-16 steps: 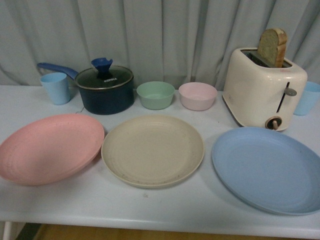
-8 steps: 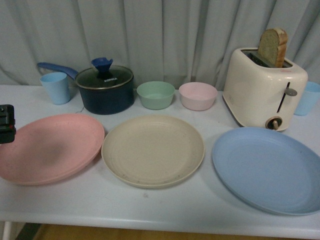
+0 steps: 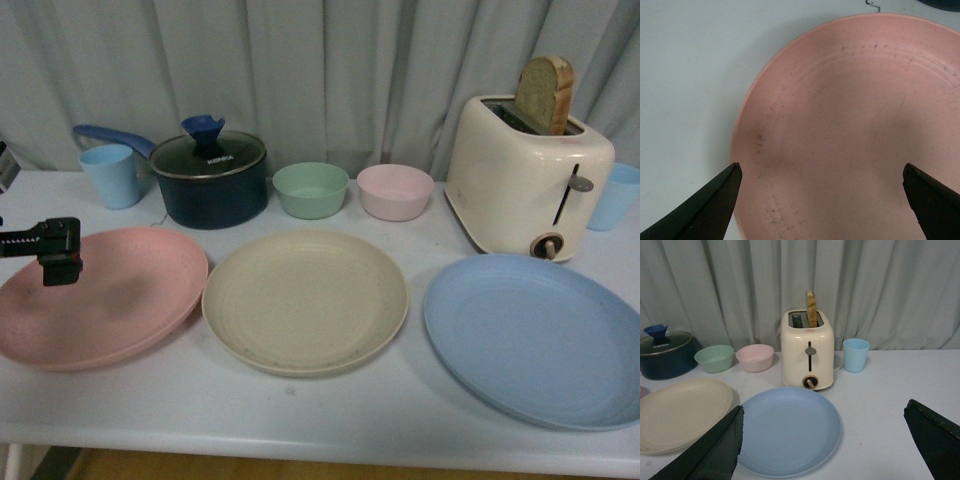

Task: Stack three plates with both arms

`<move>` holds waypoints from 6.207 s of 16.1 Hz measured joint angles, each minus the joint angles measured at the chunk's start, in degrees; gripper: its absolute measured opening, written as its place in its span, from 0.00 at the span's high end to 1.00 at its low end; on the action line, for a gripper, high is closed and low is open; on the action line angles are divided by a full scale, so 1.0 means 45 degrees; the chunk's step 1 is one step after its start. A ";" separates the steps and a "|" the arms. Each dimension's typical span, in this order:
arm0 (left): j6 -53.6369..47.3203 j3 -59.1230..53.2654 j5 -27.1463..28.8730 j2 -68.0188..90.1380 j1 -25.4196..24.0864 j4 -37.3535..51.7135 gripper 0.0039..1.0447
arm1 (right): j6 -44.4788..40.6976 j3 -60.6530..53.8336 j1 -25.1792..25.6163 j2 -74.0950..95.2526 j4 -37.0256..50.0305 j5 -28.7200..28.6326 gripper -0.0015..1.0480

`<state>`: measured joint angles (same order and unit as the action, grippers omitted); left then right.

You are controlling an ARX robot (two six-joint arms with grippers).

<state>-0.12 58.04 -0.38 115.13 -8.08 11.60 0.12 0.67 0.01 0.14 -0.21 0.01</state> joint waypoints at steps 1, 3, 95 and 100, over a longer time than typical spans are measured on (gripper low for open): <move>0.0000 0.0301 -0.0160 0.0442 -0.0087 0.0005 0.06 | 0.0000 0.0000 0.0000 0.0000 0.0000 0.0000 0.06; -0.0083 0.1035 -0.0350 0.1059 -0.0325 -0.0185 0.06 | 0.0000 0.0000 0.0000 0.0000 0.0000 0.0000 0.06; 0.0209 -1.2760 0.0087 -2.1779 0.1807 0.1243 0.99 | 0.0000 0.0000 0.0000 0.0000 0.0000 0.0000 0.06; 0.0209 -1.2755 0.0087 -2.3013 0.1807 -0.0005 0.99 | 0.0000 0.0000 0.0000 0.0000 0.0000 0.0000 0.06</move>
<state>0.82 0.64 0.01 11.57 0.05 11.57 0.12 0.67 0.01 0.14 -0.21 0.01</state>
